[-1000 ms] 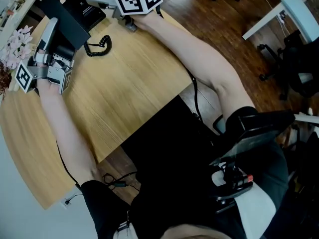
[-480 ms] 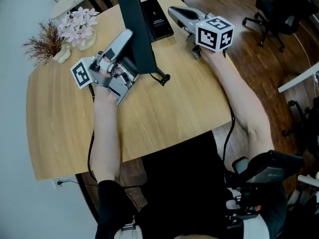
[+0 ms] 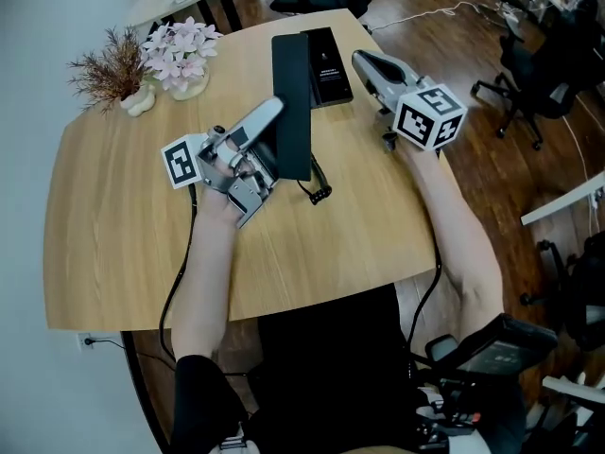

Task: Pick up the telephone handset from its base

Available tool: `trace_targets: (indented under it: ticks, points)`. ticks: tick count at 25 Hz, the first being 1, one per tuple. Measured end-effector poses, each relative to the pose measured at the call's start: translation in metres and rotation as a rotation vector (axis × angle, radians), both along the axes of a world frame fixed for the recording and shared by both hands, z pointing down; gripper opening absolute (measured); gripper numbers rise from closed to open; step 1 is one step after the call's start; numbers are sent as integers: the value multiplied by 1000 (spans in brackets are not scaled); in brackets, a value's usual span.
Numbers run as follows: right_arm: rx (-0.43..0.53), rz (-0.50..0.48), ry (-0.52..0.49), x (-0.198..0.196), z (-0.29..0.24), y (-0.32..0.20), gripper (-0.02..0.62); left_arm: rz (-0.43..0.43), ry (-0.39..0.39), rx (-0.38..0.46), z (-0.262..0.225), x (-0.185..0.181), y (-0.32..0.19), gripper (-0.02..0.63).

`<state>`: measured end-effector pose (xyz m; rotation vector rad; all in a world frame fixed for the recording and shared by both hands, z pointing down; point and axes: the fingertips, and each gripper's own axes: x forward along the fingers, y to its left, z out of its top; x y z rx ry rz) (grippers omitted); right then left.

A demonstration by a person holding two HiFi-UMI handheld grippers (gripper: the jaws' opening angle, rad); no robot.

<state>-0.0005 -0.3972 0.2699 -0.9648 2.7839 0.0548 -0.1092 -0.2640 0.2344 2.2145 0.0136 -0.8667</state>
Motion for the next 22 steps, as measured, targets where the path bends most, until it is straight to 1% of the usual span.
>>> trace_targets:
  ticks: [3,6,10,14,22]
  points:
    - [23,-1,11,-3,-4,5,3,-6,5,-4,3,-1,-1,75]
    - [39,-3,23,-5,-5,7,3,-5,-6,-14,7,0,-3,75]
    - [49,-3,39,-7,-5,7,3,-8,-23,-10,8,1,-3,75]
    - [53,-2,50,-6,-3,8,3,-17,-20,-11,8,0,-3,75]
    - [52,4,47,-4,-6,10,3,-38,-29,-24,14,-3,-7,75]
